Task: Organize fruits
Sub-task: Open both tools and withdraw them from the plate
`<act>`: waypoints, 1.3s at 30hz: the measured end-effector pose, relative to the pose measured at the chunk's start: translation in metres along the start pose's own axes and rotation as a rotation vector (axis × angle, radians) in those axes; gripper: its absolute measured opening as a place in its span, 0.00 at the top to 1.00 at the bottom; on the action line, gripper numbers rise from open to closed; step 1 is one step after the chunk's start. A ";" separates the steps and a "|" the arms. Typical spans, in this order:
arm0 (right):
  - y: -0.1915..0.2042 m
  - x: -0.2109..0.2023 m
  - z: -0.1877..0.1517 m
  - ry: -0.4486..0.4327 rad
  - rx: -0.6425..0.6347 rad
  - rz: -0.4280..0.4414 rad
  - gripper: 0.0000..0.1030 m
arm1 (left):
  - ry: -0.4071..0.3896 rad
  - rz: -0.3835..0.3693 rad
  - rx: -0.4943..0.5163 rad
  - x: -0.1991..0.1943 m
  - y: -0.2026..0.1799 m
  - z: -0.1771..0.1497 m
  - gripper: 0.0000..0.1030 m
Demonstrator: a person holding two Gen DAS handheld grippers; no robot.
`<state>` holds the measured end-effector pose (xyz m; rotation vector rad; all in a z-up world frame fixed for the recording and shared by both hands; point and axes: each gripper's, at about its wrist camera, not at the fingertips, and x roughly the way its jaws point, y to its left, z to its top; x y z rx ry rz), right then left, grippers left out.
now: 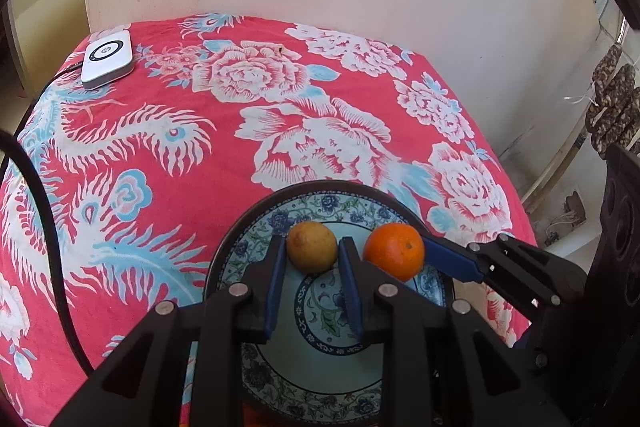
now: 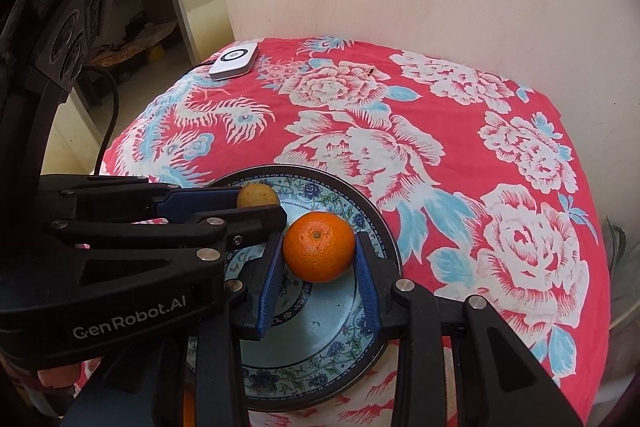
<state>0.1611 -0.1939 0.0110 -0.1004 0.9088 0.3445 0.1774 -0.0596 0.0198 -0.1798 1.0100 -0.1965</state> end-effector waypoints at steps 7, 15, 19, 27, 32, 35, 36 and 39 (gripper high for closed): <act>0.000 0.003 -0.001 0.008 0.014 -0.012 0.65 | -0.003 0.003 0.005 0.002 -0.001 -0.002 0.73; -0.001 0.002 -0.001 0.004 0.032 -0.031 0.60 | -0.025 0.021 -0.009 -0.007 0.001 -0.006 0.59; -0.003 -0.007 -0.002 -0.018 0.038 -0.036 0.51 | -0.034 0.008 -0.008 -0.017 0.001 -0.008 0.54; 0.002 -0.031 -0.007 -0.058 0.050 -0.038 0.49 | -0.066 0.011 0.011 -0.043 -0.005 -0.016 0.52; 0.009 -0.046 -0.013 -0.070 0.043 -0.042 0.49 | -0.077 0.026 0.022 -0.060 -0.003 -0.024 0.52; 0.011 -0.055 -0.017 -0.077 0.054 -0.037 0.49 | -0.085 0.030 0.031 -0.071 -0.003 -0.029 0.52; 0.011 -0.059 -0.018 -0.079 0.056 -0.035 0.49 | -0.085 0.033 0.033 -0.074 -0.002 -0.031 0.52; 0.014 -0.069 -0.023 -0.090 0.058 -0.024 0.49 | -0.089 0.038 0.035 -0.083 -0.003 -0.037 0.52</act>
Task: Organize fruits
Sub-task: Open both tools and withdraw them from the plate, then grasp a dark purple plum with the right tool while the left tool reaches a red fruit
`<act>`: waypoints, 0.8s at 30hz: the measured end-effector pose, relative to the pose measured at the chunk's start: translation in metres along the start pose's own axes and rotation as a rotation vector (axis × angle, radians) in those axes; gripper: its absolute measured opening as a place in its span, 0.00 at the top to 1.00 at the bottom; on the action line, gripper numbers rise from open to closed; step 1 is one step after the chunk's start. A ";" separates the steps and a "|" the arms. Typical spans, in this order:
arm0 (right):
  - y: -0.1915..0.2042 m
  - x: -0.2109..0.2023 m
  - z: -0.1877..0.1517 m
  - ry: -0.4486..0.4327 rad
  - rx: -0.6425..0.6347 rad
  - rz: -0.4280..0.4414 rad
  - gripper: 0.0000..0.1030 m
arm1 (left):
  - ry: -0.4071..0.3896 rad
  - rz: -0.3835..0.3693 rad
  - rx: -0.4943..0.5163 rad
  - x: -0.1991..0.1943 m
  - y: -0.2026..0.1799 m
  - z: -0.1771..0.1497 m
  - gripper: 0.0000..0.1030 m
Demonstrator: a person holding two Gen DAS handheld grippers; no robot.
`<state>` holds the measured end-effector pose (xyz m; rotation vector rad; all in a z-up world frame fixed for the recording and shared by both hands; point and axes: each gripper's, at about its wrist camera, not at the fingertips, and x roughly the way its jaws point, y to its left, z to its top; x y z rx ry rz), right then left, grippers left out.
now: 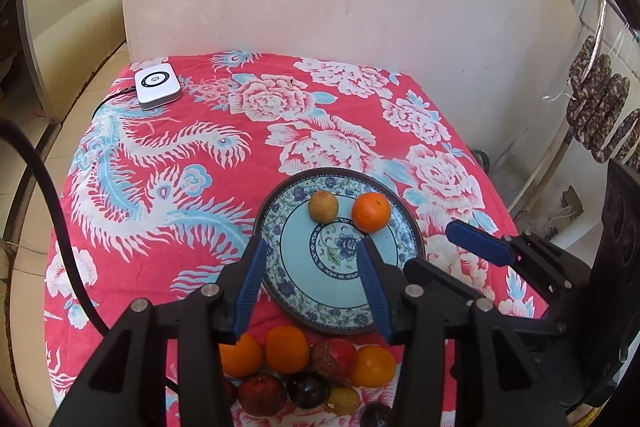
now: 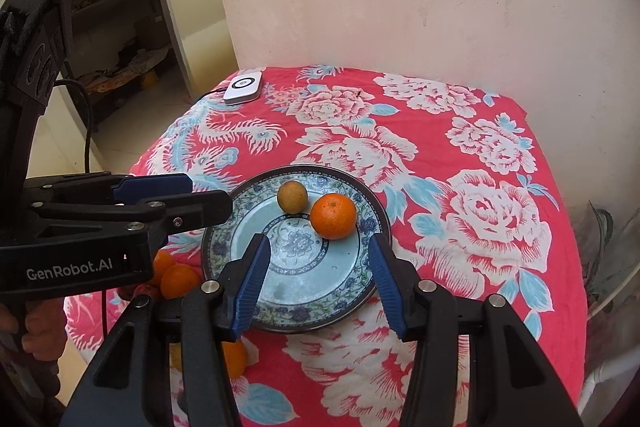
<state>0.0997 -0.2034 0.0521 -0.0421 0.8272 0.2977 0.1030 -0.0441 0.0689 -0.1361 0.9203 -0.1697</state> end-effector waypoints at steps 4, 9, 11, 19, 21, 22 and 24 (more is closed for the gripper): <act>0.004 -0.012 -0.006 -0.001 -0.012 0.015 0.49 | -0.001 -0.005 -0.010 -0.010 -0.001 -0.007 0.52; 0.006 -0.023 -0.014 -0.001 -0.022 0.041 0.49 | 0.002 0.033 0.002 -0.019 -0.003 -0.015 0.52; 0.006 -0.026 -0.017 -0.004 -0.024 0.054 0.49 | 0.009 0.041 -0.003 -0.021 -0.002 -0.017 0.52; 0.013 -0.033 -0.027 0.002 -0.015 0.095 0.49 | 0.004 0.077 -0.018 -0.033 0.007 -0.031 0.52; 0.015 -0.033 -0.031 0.008 -0.017 0.099 0.49 | 0.006 0.086 -0.025 -0.036 0.011 -0.037 0.52; 0.016 -0.033 -0.033 0.012 -0.016 0.103 0.49 | 0.008 0.090 -0.028 -0.038 0.013 -0.040 0.52; 0.019 -0.031 -0.038 0.022 -0.012 0.108 0.49 | 0.016 0.095 -0.035 -0.039 0.018 -0.047 0.52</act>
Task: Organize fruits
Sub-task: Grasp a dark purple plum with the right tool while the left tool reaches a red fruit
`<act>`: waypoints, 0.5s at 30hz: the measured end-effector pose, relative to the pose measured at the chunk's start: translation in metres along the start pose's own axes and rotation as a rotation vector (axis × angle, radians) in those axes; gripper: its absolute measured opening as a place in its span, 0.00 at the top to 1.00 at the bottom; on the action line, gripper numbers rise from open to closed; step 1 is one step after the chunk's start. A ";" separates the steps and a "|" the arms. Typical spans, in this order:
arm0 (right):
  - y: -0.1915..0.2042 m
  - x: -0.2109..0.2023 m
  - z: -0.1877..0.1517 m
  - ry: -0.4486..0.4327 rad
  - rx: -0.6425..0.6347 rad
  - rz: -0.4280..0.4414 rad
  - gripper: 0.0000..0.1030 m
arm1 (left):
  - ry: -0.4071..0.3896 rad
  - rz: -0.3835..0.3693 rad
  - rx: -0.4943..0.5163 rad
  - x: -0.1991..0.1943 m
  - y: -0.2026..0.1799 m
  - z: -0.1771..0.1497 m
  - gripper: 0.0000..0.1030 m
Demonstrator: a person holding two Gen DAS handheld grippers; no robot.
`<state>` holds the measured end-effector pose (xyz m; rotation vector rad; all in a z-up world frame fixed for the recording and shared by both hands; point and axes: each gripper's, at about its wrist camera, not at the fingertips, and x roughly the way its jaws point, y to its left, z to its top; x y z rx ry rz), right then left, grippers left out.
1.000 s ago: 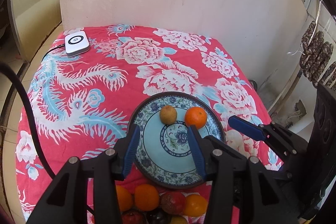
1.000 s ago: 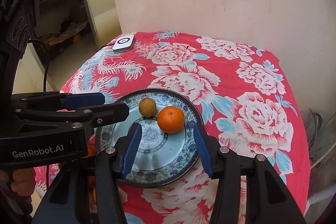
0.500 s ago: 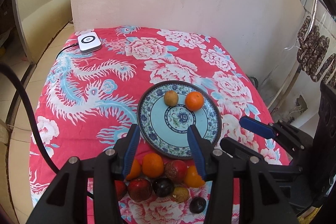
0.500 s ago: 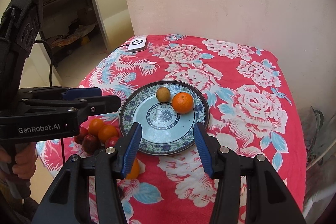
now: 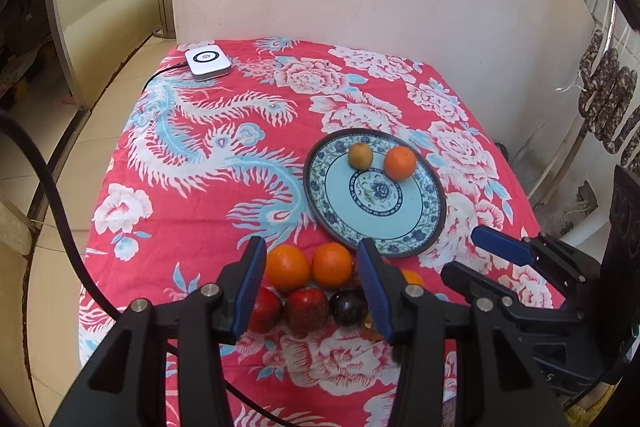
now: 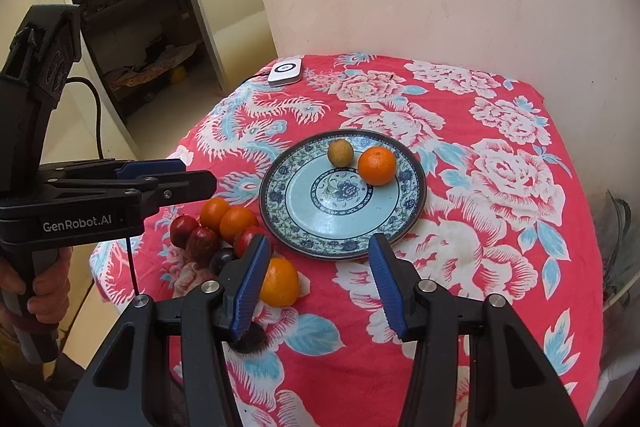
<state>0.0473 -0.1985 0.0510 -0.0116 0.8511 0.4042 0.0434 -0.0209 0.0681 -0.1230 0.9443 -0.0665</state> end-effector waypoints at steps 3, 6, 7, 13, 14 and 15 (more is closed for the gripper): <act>0.004 0.003 -0.006 0.015 0.004 -0.005 0.49 | 0.011 0.006 -0.004 0.000 0.008 -0.010 0.52; 0.008 0.006 -0.011 0.028 0.008 -0.011 0.49 | 0.016 0.014 -0.007 0.001 0.015 -0.019 0.52; 0.009 0.007 -0.012 0.032 0.008 -0.015 0.49 | 0.020 0.010 -0.010 0.001 0.018 -0.022 0.52; 0.016 0.010 -0.019 0.048 0.021 -0.032 0.49 | 0.034 -0.002 -0.020 0.000 0.031 -0.035 0.52; 0.017 0.010 -0.020 0.050 0.025 -0.033 0.49 | 0.035 -0.001 -0.022 0.000 0.033 -0.037 0.52; 0.019 0.011 -0.021 0.054 0.026 -0.034 0.49 | 0.036 -0.001 -0.026 0.000 0.036 -0.038 0.52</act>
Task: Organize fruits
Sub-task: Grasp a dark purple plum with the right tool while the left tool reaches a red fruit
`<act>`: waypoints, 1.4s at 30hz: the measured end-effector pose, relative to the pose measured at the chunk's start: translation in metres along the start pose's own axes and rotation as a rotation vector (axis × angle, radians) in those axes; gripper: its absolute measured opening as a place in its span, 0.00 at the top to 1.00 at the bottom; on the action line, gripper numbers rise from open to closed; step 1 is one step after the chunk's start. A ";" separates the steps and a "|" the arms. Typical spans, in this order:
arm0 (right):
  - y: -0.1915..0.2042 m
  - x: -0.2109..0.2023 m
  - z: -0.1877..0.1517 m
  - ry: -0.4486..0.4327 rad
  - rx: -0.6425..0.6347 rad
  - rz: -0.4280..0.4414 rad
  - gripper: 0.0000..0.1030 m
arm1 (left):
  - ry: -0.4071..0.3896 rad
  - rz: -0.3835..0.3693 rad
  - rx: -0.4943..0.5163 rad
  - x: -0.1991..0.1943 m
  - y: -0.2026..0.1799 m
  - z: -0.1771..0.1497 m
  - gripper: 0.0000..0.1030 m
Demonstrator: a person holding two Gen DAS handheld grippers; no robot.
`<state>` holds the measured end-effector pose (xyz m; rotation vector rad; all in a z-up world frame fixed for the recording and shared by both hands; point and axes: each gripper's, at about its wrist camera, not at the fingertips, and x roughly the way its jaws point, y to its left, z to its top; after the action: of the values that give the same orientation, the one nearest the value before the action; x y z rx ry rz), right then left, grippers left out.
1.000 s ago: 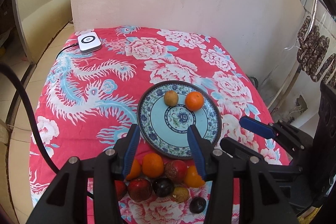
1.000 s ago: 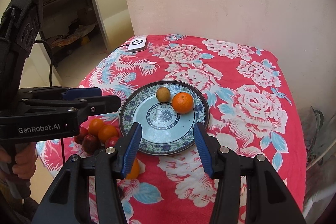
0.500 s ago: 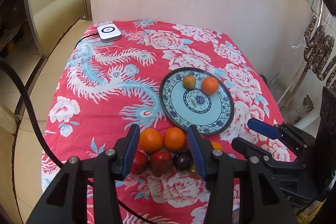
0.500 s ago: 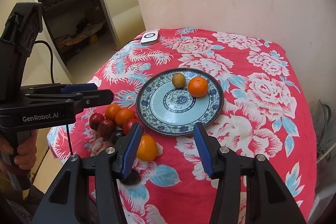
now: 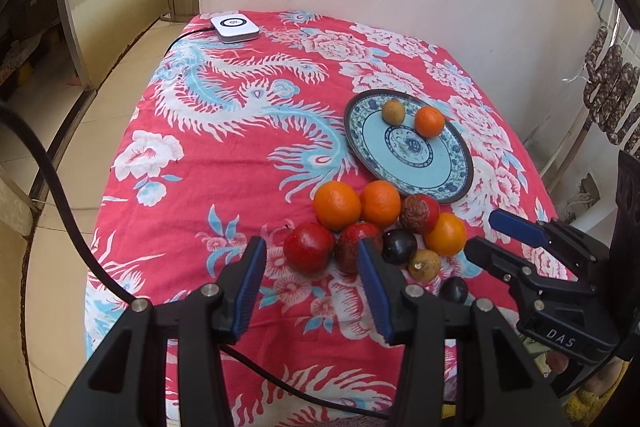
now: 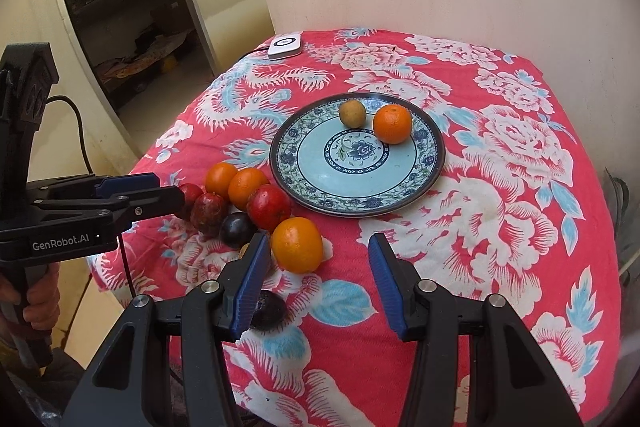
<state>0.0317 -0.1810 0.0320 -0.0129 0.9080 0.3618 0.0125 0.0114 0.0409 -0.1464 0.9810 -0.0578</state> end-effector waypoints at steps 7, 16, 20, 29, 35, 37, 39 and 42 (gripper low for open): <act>0.012 -0.003 -0.007 0.029 -0.019 -0.007 0.49 | 0.001 -0.025 -0.032 0.004 0.011 -0.005 0.52; 0.029 -0.008 -0.017 0.046 -0.051 0.003 0.49 | -0.014 -0.043 -0.016 0.010 0.012 -0.007 0.52; 0.031 -0.004 -0.022 0.070 -0.041 0.004 0.49 | -0.016 -0.050 -0.019 0.013 0.014 -0.009 0.52; 0.037 0.007 -0.028 0.111 -0.060 0.010 0.49 | -0.021 -0.084 -0.032 0.018 0.018 -0.009 0.59; 0.036 0.014 -0.029 0.132 -0.057 0.008 0.58 | -0.039 -0.106 -0.047 0.019 0.017 -0.009 0.62; 0.036 0.013 -0.030 0.129 -0.061 0.004 0.59 | -0.049 -0.107 -0.049 0.019 0.017 -0.010 0.62; 0.035 0.013 -0.030 0.131 -0.058 0.002 0.61 | -0.055 -0.116 -0.061 0.020 0.018 -0.011 0.62; 0.035 0.013 -0.029 0.132 -0.057 -0.007 0.63 | -0.058 -0.134 -0.080 0.022 0.020 -0.012 0.62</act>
<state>0.0058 -0.1493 0.0086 -0.0932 1.0276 0.3832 0.0145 0.0274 0.0134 -0.2858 0.9149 -0.1363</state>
